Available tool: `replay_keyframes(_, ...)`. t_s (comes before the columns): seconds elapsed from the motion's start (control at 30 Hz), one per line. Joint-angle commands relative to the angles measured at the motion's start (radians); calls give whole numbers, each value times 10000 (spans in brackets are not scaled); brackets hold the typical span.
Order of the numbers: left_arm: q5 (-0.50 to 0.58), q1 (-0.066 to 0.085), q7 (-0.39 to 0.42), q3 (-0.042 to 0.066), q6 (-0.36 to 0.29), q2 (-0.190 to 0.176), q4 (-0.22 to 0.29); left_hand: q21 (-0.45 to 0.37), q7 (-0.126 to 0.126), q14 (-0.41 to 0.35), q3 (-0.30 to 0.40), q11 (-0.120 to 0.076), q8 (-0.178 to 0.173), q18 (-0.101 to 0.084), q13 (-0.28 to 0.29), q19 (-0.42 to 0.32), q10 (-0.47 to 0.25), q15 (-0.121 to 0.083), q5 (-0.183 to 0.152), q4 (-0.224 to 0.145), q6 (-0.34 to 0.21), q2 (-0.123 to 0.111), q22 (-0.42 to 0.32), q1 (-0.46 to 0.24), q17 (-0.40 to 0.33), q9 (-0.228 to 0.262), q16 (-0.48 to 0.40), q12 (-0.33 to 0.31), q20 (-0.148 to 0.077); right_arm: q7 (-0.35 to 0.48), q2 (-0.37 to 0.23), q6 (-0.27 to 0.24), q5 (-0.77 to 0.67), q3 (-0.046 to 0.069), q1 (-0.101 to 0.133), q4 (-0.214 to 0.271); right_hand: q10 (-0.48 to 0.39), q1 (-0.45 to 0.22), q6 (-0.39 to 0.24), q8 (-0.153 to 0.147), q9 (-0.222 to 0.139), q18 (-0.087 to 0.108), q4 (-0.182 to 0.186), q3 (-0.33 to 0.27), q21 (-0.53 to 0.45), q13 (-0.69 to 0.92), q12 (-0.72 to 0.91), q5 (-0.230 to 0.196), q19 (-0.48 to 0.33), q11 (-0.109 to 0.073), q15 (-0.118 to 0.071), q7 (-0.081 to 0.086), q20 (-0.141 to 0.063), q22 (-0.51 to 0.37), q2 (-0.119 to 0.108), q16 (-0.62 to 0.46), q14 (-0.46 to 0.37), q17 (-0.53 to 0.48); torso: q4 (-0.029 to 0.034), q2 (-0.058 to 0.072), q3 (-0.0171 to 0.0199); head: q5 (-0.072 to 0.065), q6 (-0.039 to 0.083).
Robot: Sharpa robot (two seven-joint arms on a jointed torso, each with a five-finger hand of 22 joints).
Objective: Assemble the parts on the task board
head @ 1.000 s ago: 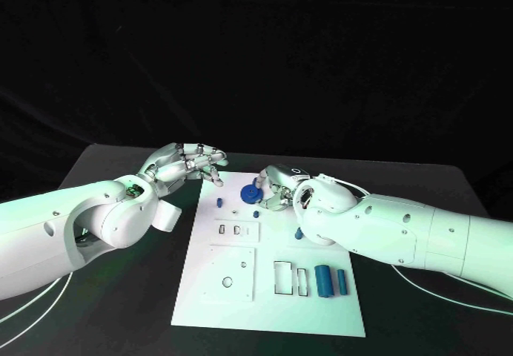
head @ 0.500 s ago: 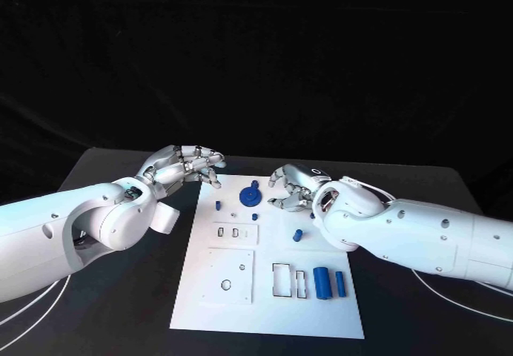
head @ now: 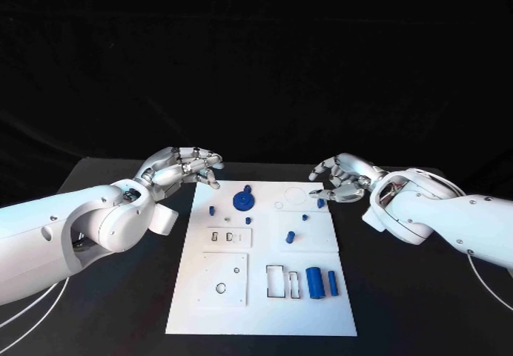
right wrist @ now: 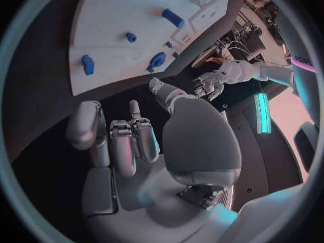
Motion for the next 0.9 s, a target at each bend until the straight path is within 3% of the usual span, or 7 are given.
replay_keyframes(0.03, 104, -17, 184, -6, 219, 56, -11, -40, 82, -139, -41, -9, 11, 130, -23, -159, -53, 9, -81, 136, -90, -18, -3, 27, -63, 18, -106, 76, 14, 932, -211, 912, 640, -28, -53, -251, -93, 102, 12, -67, -32, -40, -46, -135, -56, 1013, -48, -89, -101, -7, 26, 19, 1, -22, -22, 40, 1025, 2634, -74, -99, 44, -66, 4)
replay_keyframes(0.33, -64, -63, 322, -34, 644, 138, -87, -601, 170, -617, -533, 77, -27, 130, -140, -806, -69, 163, 60, 503, -277, -213, -269, 46, -542, 55, -766, 288, 179, 1395, -331, 695, -511, -63, -358, -1024, -65, 359, -63, -121, -93, -48, -105, -449, -43, 1051, -17, -89, -91, 0, 30, 29, 1, 28, -2, 40, 1025, 2634, -84, -141, 111, -110, -16)
replay_keyframes(0.6, -147, -84, 376, -46, 856, 181, -113, -676, 141, -507, -575, 52, -13, 178, -181, -724, -21, 133, 79, 527, -241, -135, -330, 227, -693, 68, -874, 331, 197, 1312, 186, 475, -631, -81, -610, -1887, 0, 501, -19, -103, -107, -65, -127, -454, 26, 1130, 45, -60, -46, 1, 33, 31, 6, 105, 114, 40, 1025, 2634, -68, -102, 87, -92, -25)
replay_keyframes(0.9, -156, -87, 353, -49, 860, 157, -89, -687, 142, -475, -594, 52, -17, 184, -196, -700, -32, 130, 73, 540, -241, -131, -340, 244, -722, 67, -894, 321, 199, 1090, 598, 470, -520, -90, -749, -2310, 57, 676, 80, -70, -141, -69, -185, -322, 53, 1195, 98, 68, -16, -3, 32, 30, 8, 152, 272, 40, 1025, 2634, -49, -62, 103, -70, -141)
